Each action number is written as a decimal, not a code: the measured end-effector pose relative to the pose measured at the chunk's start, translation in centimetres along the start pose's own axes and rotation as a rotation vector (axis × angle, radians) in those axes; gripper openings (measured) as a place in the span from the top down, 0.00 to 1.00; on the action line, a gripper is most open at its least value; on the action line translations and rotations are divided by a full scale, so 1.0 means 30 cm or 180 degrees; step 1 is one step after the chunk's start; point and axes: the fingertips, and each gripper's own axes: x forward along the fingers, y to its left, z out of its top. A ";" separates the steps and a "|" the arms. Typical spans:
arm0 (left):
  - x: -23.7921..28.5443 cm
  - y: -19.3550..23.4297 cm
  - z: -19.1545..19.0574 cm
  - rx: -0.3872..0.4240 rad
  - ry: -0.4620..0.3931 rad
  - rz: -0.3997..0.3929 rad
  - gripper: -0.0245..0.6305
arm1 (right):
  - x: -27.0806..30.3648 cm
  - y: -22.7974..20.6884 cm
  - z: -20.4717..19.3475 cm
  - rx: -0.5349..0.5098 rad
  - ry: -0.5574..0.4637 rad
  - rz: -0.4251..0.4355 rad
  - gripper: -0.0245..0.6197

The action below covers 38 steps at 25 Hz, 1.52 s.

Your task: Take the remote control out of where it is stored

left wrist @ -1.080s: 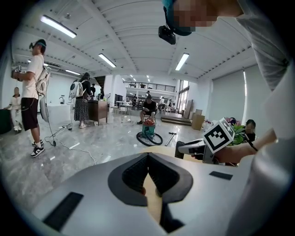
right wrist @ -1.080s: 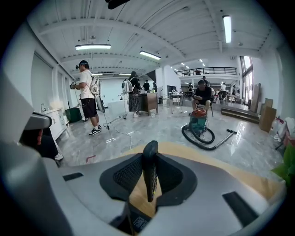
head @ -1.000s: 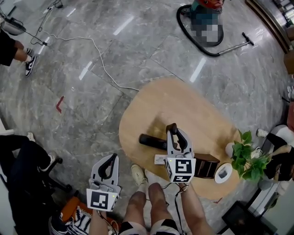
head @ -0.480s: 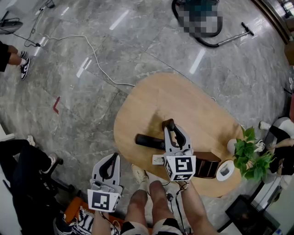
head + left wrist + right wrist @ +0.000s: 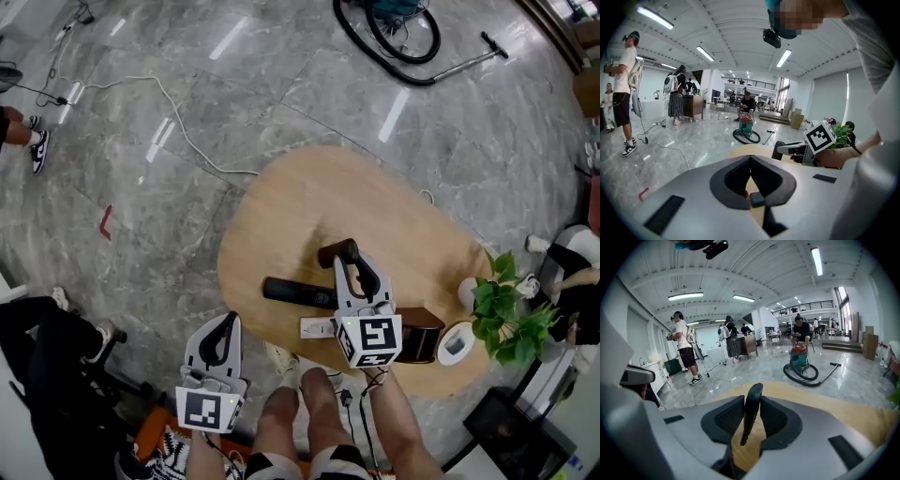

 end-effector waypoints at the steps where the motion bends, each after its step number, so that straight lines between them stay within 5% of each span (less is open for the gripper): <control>1: 0.008 -0.004 -0.001 -0.0001 0.0004 -0.0010 0.96 | -0.001 -0.011 -0.004 0.0005 0.0006 -0.0011 0.81; 22: 0.074 -0.007 -0.019 0.0004 0.0070 -0.0101 0.96 | 0.023 -0.168 -0.086 0.0226 0.0123 -0.0327 0.72; 38: 0.128 -0.024 -0.036 -0.0022 0.0149 -0.0125 0.96 | 0.081 -0.258 -0.181 0.0916 0.0290 -0.0249 0.65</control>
